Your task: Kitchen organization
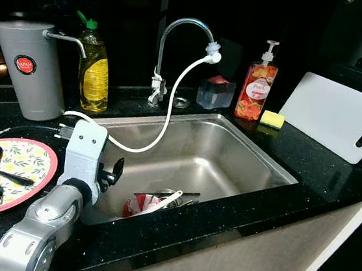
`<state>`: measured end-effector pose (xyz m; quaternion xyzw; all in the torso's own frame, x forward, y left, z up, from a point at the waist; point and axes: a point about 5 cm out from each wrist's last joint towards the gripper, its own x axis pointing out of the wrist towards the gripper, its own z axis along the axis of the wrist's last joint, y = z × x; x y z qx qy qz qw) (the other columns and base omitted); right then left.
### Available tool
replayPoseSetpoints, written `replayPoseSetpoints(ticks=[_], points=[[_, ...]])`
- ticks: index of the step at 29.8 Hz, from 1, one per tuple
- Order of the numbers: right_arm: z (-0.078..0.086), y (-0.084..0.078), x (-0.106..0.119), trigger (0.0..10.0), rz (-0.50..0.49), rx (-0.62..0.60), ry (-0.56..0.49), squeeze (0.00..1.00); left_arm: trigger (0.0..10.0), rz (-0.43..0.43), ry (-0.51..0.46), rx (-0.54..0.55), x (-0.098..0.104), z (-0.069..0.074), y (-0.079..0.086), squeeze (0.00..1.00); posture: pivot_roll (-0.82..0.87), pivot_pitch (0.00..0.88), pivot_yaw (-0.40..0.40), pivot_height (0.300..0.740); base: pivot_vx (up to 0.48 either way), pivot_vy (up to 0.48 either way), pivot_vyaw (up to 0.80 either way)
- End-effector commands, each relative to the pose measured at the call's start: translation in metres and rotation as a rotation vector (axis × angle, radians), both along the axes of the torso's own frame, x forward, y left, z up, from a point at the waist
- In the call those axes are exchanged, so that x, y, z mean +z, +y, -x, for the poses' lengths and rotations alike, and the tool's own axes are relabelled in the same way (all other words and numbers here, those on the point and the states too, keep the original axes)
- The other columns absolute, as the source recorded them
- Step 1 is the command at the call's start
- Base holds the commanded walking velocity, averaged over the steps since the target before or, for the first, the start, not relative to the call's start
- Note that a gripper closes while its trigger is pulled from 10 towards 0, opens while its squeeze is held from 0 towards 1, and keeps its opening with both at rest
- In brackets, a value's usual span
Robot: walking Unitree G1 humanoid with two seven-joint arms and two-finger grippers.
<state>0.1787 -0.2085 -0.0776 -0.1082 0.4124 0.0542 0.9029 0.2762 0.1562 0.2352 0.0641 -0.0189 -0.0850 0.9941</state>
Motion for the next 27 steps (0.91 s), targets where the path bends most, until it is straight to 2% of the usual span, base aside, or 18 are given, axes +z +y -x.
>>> replayPoseSetpoints(ticks=[1, 27], points=[[0.0048, -0.0025, -0.0022, 10.0, -0.003, -0.015, 0.02, 0.0, 10.0, -0.007, 0.002, 0.002, -0.002, 0.0006, -0.0009, 0.0, -0.03, 0.042, -0.021, 0.74, 0.0, 0.0, 0.0], [0.005, -0.0047, -0.002, 10.0, 0.0, -0.024, 0.022, 0.0, 10.0, -0.003, 0.007, 0.004, -0.0019, -0.0015, -0.0014, 0.0, -0.04, 0.046, -0.02, 0.74, 0.0, 0.0, 0.0]])
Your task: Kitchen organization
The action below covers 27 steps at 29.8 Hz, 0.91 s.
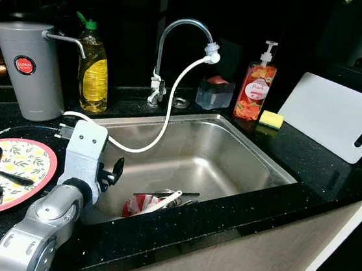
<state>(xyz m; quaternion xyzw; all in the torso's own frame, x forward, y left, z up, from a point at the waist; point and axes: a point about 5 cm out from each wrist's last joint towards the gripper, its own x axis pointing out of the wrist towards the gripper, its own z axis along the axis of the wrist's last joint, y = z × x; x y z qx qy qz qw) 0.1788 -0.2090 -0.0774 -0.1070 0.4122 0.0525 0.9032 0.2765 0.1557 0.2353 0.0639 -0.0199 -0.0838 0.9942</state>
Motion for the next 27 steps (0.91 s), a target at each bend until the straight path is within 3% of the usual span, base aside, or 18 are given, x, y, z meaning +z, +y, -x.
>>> replayPoseSetpoints(ticks=[1, 24, 27], points=[[0.0051, -0.0041, -0.0021, 10.0, 0.0, -0.019, 0.023, 0.0, 10.0, -0.003, 0.009, 0.001, -0.0022, -0.0011, -0.0009, 0.0, -0.04, 0.045, -0.02, 0.74, 0.0, 0.0, 0.0], [0.0038, -0.0016, -0.002, 10.0, 0.004, 0.0, 0.023, 0.0, 10.0, -0.005, 0.005, 0.034, -0.0018, -0.0023, 0.0026, 0.0, -0.04, 0.046, -0.02, 0.74, 0.0, 0.0, 0.0], [0.006, -0.0036, -0.0029, 10.0, 0.005, -0.016, 0.028, 0.0, 10.0, -0.035, 0.044, 0.006, -0.0038, -0.0035, 0.0, 0.0, -0.04, 0.046, -0.015, 0.74, 0.0, 0.0, 0.0]])
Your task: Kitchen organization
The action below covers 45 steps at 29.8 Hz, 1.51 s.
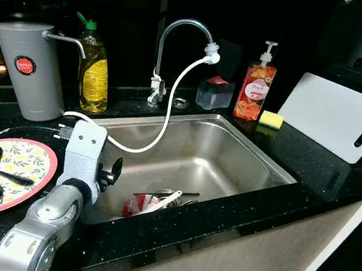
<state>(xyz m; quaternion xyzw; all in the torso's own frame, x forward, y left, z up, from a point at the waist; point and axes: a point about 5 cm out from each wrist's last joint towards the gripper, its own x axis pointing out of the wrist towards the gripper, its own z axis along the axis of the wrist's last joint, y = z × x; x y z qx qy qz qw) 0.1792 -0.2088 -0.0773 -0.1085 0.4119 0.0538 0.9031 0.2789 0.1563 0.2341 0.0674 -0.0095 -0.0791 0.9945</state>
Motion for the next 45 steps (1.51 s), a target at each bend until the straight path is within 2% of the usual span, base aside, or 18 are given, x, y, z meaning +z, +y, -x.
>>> replayPoseSetpoints(ticks=[1, 5, 6, 12, 16, 19, 21, 22, 24, 25, 28, 33, 45], points=[[0.006, -0.004, -0.003, 10.0, 0.003, -0.025, 0.026, 0.0, 10.0, -0.035, 0.033, -0.015, -0.003, -0.001, -0.001, 0.0, -0.04, 0.046, -0.015, 0.74, 0.0, 0.0, 0.0], [0.006, -0.003, -0.003, 10.0, 0.003, -0.024, 0.027, 0.0, 10.0, -0.051, 0.08, -0.009, -0.008, -0.003, -0.001, 0.0, -0.05, 0.039, -0.008, 0.74, 0.0, 0.0, 0.0], [0.005, -0.001, -0.003, 10.0, 0.0, -0.015, 0.02, 0.0, 10.0, -0.049, 0.116, -0.017, -0.012, -0.006, 0.0, 0.0, -0.06, 0.039, 0.002, 0.74, 0.0, 0.0, 0.0], [0.007, -0.004, -0.003, 10.0, -0.002, -0.041, 0.021, 0.0, 10.0, -0.02, 0.118, -0.026, -0.013, -0.006, 0.0, 0.0, -0.05, 0.043, 0.002, 0.74, 0.0, 0.0, 0.0], [0.01, 0.0, -0.005, 10.0, 0.012, 0.014, 0.033, 0.0, 10.0, -0.021, 0.08, 0.032, -0.011, -0.006, 0.004, 0.0, -0.05, 0.046, -0.005, 0.74, 0.0, 0.0, 0.0], [0.01, 0.0, -0.005, 10.0, 0.013, 0.019, 0.034, 0.0, 10.0, -0.022, 0.072, 0.055, -0.01, -0.006, 0.005, 0.0, -0.05, 0.045, -0.005, 0.74, 0.0, 0.0, 0.0], [0.009, -0.001, -0.004, 10.0, 0.01, 0.004, 0.033, 0.0, 10.0, -0.01, 0.046, 0.124, -0.007, -0.007, 0.011, 0.0, -0.05, 0.043, -0.01, 0.74, 0.0, 0.0, 0.0], [0.009, -0.001, -0.004, 10.0, 0.01, 0.004, 0.033, 0.0, 10.0, -0.01, 0.046, 0.124, -0.007, -0.007, 0.011, 0.0, -0.05, 0.043, -0.01, 0.74, 0.0, 0.0, 0.0], [0.007, -0.001, -0.004, 10.0, 0.013, 0.013, 0.031, 0.0, 10.0, 0.004, 0.018, 0.173, -0.003, -0.007, 0.015, 0.0, -0.04, 0.043, -0.025, 0.74, 0.0, 0.0, 0.0], [0.007, 0.0, -0.004, 10.0, 0.016, 0.034, 0.033, 0.0, 10.0, 0.043, -0.017, 0.188, 0.0, -0.006, 0.018, 0.0, -0.04, 0.041, -0.033, 0.74, 0.0, 0.0, 0.0], [0.007, 0.003, -0.004, 10.0, 0.018, 0.054, 0.041, 0.0, 10.0, 0.109, -0.063, 0.205, 0.006, -0.004, 0.024, 0.0, -0.04, 0.041, -0.037, 0.74, 0.0, 0.0, 0.0], [0.006, 0.006, -0.004, 10.0, 0.018, 0.08, 0.041, 0.0, 10.0, 0.149, -0.118, 0.217, 0.011, 0.0, 0.026, 0.0, -0.03, 0.05, -0.048, 0.74, 0.0, 0.0, 0.0], [0.013, 0.007, -0.008, 10.0, 0.008, 0.066, 0.059, 0.0, 10.0, 0.151, -0.145, 0.259, 0.013, 0.0, 0.031, 0.0, -0.03, 0.062, -0.036, 0.74, 0.0, 0.0, 0.0]])
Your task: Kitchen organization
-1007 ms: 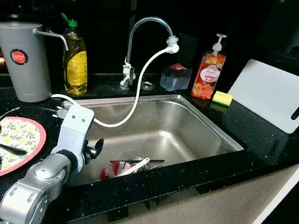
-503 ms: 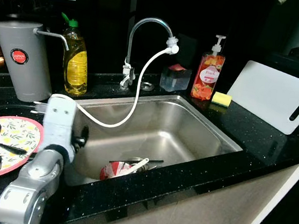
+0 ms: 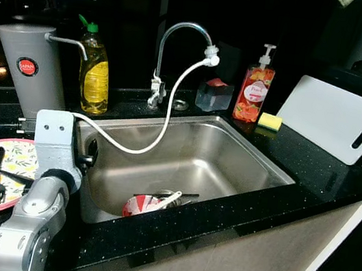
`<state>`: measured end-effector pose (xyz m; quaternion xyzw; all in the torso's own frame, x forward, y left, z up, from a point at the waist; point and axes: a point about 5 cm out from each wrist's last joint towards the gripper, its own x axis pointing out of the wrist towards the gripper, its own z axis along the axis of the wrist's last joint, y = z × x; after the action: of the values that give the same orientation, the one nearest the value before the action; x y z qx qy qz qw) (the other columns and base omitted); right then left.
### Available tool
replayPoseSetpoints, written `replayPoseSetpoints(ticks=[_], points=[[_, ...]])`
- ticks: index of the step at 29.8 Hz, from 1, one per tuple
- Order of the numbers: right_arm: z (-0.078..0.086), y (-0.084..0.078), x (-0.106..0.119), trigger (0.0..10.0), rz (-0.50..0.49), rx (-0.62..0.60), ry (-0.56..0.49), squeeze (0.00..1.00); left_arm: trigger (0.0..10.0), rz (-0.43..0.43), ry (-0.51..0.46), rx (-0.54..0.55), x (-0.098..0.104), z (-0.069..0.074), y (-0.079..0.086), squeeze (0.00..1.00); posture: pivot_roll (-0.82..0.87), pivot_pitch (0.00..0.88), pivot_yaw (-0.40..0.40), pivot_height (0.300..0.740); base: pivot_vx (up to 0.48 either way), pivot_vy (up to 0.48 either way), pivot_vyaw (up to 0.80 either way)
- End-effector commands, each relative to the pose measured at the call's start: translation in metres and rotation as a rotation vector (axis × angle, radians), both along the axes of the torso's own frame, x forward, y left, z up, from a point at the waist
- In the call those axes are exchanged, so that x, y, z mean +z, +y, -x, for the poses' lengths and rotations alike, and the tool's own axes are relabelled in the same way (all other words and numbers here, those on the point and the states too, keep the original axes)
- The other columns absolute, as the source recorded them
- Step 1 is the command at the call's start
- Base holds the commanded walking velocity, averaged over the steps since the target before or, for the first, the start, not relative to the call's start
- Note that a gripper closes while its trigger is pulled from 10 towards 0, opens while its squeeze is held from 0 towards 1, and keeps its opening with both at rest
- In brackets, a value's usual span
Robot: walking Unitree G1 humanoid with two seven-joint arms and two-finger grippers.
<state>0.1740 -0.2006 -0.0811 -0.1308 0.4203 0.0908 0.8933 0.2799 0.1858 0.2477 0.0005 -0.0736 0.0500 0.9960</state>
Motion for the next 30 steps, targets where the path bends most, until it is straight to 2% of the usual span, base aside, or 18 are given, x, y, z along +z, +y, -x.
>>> replayPoseSetpoints(ticks=[1, 4, 11, 14, 17, 18, 20, 22, 25, 30], points=[[0.006, -0.001, -0.003, 10.0, -0.004, -0.027, 0.024, 0.0, 10.0, -0.016, -0.024, 0.005, 0.002, 0.001, 0.001, 0.0, -0.04, 0.06, -0.03, 0.74, 0.0, 0.0, 0.0], [0.003, -0.001, -0.002, 10.0, -0.002, -0.025, 0.012, 0.0, 10.0, -0.075, -0.099, -0.041, 0.014, 0.002, -0.008, 0.0, -0.05, 0.062, -0.03, 0.74, 0.0, 0.0, 0.0], [0.004, -0.004, -0.001, 10.0, 0.009, -0.023, 0.009, 0.0, 10.0, -0.11, -0.168, -0.04, 0.021, -0.001, -0.015, 0.0, -0.06, 0.057, -0.031, 0.74, 0.0, 0.0, 0.0], [0.003, -0.006, -0.001, 10.0, 0.004, -0.045, 0.008, 0.0, 10.0, -0.088, -0.163, -0.06, 0.02, -0.002, -0.016, 0.0, -0.06, 0.057, -0.029, 0.74, 0.0, 0.0, 0.0], [0.002, -0.006, 0.0, 10.0, 0.009, -0.031, 0.004, 0.0, 10.0, -0.091, -0.2, -0.072, 0.025, 0.0, -0.017, 0.0, -0.06, 0.055, -0.03, 0.74, 0.0, 0.0, 0.0], [0.001, -0.006, 0.0, 10.0, 0.015, -0.018, 0.001, 0.0, 10.0, -0.127, -0.241, -0.103, 0.03, 0.002, -0.021, 0.0, -0.06, 0.054, -0.031, 0.74, 0.0, 0.0, 0.0], [0.001, -0.006, 0.0, 10.0, 0.016, -0.019, 0.002, 0.0, 10.0, -0.134, -0.258, -0.11, 0.032, 0.003, -0.024, 0.0, -0.06, 0.052, -0.035, 0.74, 0.0, 0.0, 0.0], [0.001, -0.006, 0.0, 10.0, 0.016, -0.02, 0.003, 0.0, 10.0, -0.123, -0.242, -0.118, 0.029, 0.002, -0.026, 0.0, -0.06, 0.052, -0.035, 0.74, 0.0, 0.0, 0.0], [0.0, -0.007, 0.0, 10.0, 0.017, -0.023, 0.004, 0.0, 10.0, -0.073, -0.167, -0.167, 0.019, -0.002, -0.028, 0.0, -0.07, 0.047, -0.032, 0.74, 0.0, 0.0, 0.0], [0.0, -0.007, 0.001, 10.0, 0.017, -0.027, 0.003, 0.0, 10.0, -0.03, -0.11, -0.163, 0.011, -0.007, -0.025, 0.0, -0.07, 0.044, -0.027, 0.74, 0.0, 0.0, 0.0]])
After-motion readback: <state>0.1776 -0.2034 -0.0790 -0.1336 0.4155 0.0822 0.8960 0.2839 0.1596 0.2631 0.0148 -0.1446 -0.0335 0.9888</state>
